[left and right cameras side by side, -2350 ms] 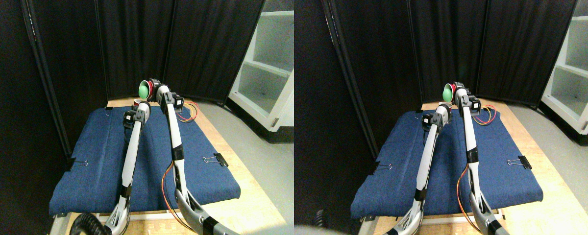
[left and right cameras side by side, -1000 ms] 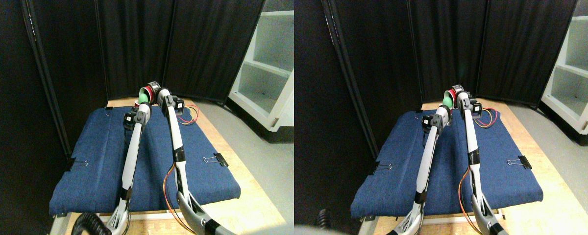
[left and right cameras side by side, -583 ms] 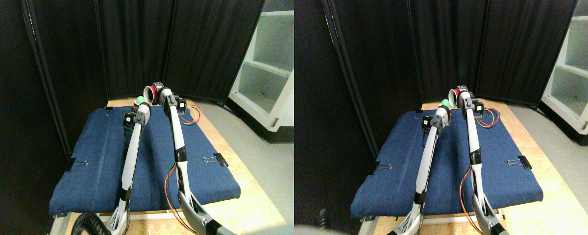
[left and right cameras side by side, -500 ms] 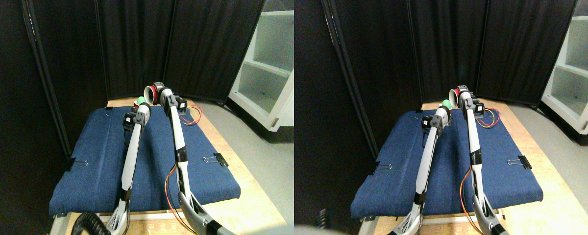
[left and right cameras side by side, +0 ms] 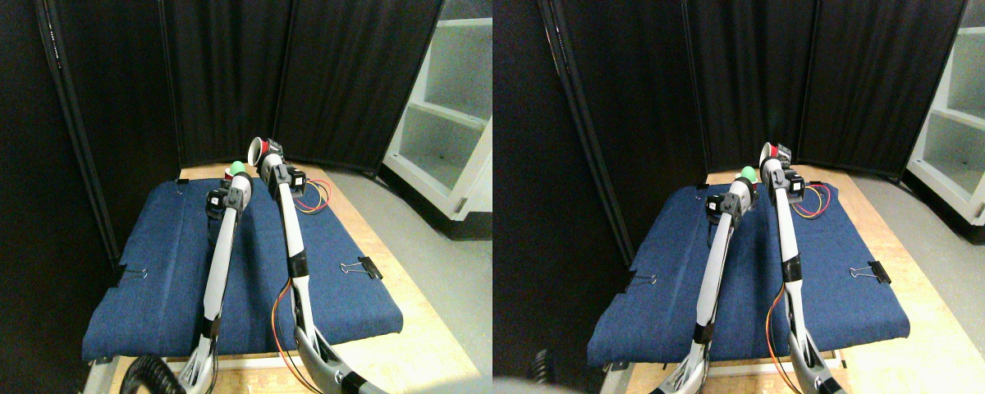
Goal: Pour (bimanual)
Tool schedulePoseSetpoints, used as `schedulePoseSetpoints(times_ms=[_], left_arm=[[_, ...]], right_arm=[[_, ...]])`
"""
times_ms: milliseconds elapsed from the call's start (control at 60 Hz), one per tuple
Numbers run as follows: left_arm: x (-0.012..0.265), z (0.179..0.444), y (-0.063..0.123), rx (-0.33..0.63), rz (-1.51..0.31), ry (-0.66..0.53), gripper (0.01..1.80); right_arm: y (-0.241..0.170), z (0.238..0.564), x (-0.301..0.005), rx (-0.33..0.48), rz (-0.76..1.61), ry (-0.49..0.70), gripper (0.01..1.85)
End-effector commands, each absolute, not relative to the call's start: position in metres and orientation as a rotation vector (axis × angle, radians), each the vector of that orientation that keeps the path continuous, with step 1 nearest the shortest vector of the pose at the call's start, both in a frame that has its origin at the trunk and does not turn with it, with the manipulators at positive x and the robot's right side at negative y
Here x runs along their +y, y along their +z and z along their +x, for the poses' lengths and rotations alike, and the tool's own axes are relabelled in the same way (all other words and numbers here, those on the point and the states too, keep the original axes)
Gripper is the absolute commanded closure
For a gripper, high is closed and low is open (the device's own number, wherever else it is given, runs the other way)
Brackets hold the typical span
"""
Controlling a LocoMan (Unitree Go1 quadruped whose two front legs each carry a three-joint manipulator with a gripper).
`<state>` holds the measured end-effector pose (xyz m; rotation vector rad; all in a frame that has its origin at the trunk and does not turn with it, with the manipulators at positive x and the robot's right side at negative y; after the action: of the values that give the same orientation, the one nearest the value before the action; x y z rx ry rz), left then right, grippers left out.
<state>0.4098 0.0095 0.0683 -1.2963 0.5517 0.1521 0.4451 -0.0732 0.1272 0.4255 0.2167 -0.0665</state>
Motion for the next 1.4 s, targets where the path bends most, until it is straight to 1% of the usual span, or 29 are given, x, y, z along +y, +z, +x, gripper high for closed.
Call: schedulePoseSetpoints(times_ms=[17, 83, 150, 250, 367, 433, 483, 517, 567, 750, 867, 950, 983, 1100, 1183, 1283, 1400], left_arm=[[0.01, 0.41, 0.077, 0.524, -1.313, 0.119, 1.48], [0.011, 0.41, 0.077, 0.518, -1.303, 0.119, 1.48], [0.013, 0.41, 0.078, 0.508, -1.297, 0.116, 1.48], [0.015, 0.41, 0.079, 0.503, -1.305, 0.118, 1.48], [0.019, 0.412, 0.079, 0.486, -1.305, 0.123, 1.48], [0.025, 0.413, 0.08, 0.474, -1.308, 0.133, 1.48], [0.027, 0.413, 0.08, 0.471, -1.313, 0.136, 1.48], [0.029, 0.414, 0.079, 0.459, -1.309, 0.134, 1.48], [0.032, 0.414, 0.079, 0.452, -1.303, 0.129, 1.48], [0.044, 0.416, 0.075, 0.414, -1.284, 0.14, 1.48], [0.052, 0.417, 0.07, 0.405, -1.28, 0.148, 1.48], [0.055, 0.417, 0.065, 0.401, -1.28, 0.16, 1.48], [0.056, 0.416, 0.062, 0.401, -1.285, 0.169, 1.48], [0.06, 0.417, 0.055, 0.394, -1.311, 0.202, 1.48], [0.063, 0.416, 0.048, 0.396, -1.322, 0.226, 1.48], [0.066, 0.416, 0.042, 0.382, -1.308, 0.246, 1.48], [0.07, 0.417, 0.033, 0.371, -1.301, 0.26, 1.48]], right_arm=[[0.132, 0.445, -0.073, 0.196, 0.557, -0.063, 1.53], [0.129, 0.447, -0.078, 0.205, 0.628, -0.044, 1.53], [0.127, 0.447, -0.081, 0.217, 0.754, -0.087, 1.53], [0.124, 0.446, -0.084, 0.215, 0.848, -0.119, 1.53], [0.12, 0.441, -0.087, 0.21, 0.911, -0.116, 1.53], [0.116, 0.436, -0.089, 0.207, 1.008, -0.136, 1.53], [0.116, 0.434, -0.09, 0.201, 1.021, -0.148, 1.53], [0.114, 0.432, -0.093, 0.192, 1.019, -0.128, 1.53], [0.113, 0.43, -0.094, 0.186, 1.024, -0.132, 1.53], [0.103, 0.427, -0.101, 0.193, 1.08, -0.104, 1.53], [0.098, 0.424, -0.104, 0.185, 1.083, -0.097, 1.53], [0.094, 0.424, -0.105, 0.192, 1.116, -0.101, 1.53], [0.092, 0.424, -0.105, 0.19, 1.136, -0.12, 1.53], [0.085, 0.424, -0.108, 0.207, 1.206, -0.111, 1.53], [0.079, 0.422, -0.11, 0.21, 1.26, -0.14, 1.53], [0.071, 0.423, -0.113, 0.204, 1.264, -0.148, 1.53], [0.062, 0.423, -0.118, 0.196, 1.267, -0.189, 1.53]])
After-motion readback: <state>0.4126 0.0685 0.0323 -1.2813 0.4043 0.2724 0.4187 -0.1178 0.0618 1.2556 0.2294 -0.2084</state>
